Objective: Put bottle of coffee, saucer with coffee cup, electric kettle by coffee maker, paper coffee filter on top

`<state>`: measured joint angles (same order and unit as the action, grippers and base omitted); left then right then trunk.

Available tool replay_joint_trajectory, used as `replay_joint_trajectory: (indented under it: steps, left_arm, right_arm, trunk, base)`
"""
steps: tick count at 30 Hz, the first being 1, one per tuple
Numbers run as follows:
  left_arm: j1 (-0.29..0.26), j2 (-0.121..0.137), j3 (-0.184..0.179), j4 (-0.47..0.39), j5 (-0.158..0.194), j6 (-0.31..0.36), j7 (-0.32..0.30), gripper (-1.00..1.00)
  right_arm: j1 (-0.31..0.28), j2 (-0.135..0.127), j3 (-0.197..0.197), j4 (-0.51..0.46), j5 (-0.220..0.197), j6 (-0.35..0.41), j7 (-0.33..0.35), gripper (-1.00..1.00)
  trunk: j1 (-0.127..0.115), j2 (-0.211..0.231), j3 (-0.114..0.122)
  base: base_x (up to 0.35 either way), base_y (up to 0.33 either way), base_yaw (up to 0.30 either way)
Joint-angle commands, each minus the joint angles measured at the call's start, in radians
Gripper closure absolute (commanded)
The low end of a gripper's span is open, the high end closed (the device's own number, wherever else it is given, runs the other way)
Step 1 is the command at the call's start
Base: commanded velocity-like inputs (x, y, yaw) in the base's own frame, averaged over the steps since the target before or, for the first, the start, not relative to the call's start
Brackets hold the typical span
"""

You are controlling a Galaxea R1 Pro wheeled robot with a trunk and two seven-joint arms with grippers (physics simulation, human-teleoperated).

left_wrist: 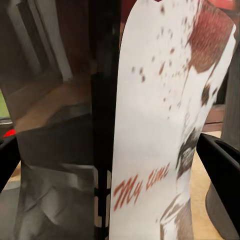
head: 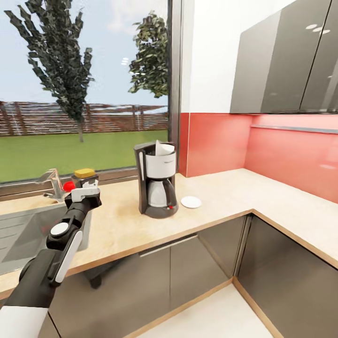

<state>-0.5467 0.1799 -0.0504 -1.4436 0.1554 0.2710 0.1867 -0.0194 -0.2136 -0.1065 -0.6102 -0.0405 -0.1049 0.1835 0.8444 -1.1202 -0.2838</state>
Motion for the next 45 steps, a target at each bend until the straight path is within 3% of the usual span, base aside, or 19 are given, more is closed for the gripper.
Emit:
replay_joint_trajectory:
  steps: [1,13,19,25,29,45]
  left_arm:
    - [-0.001,0.001,-0.003,-0.001,0.012,0.005,0.009,1.00]
    - [-0.001,0.003,-0.003,-0.001,0.016,0.010,-0.036,1.00]
    - [-0.001,0.003,-0.005,0.002,0.015,0.017,-0.172,1.00]
    - [-0.001,0.003,-0.004,0.009,0.016,0.016,-0.200,1.00]
    - [-0.001,0.003,-0.002,0.026,0.035,0.014,-0.266,1.00]
    - [-0.001,0.003,-0.002,0.040,0.050,0.011,-0.286,1.00]
  right_arm:
    - [-0.001,0.000,-0.004,0.000,-0.004,-0.003,0.009,-1.00]
    - [-0.001,0.000,-0.004,0.000,-0.005,-0.002,0.010,-1.00]
    - [-0.001,0.000,-0.004,0.001,-0.005,-0.002,0.010,-1.00]
    - [-0.001,0.000,-0.004,0.001,-0.004,-0.002,0.010,-1.00]
    - [-0.001,0.000,-0.004,0.001,-0.004,-0.002,0.010,-1.00]
    - [-0.001,0.000,-0.003,0.006,-0.004,-0.002,0.010,-1.00]
  trunk:
    - [0.000,-0.001,-0.001]
    - [0.000,-0.001,-0.001]
    - [0.000,-0.001,-0.001]
    - [0.000,-0.001,-0.001]
    - [0.000,-0.001,-0.001]
    - [0.000,-0.001,-0.001]
  base:
    - [0.081,-0.049,0.013]
    - [0.011,-0.007,0.002]
    - [0.000,0.000,0.000]
    - [0.000,0.000,0.000]
    - [0.000,0.000,0.000]
    - [0.097,-0.064,0.000]
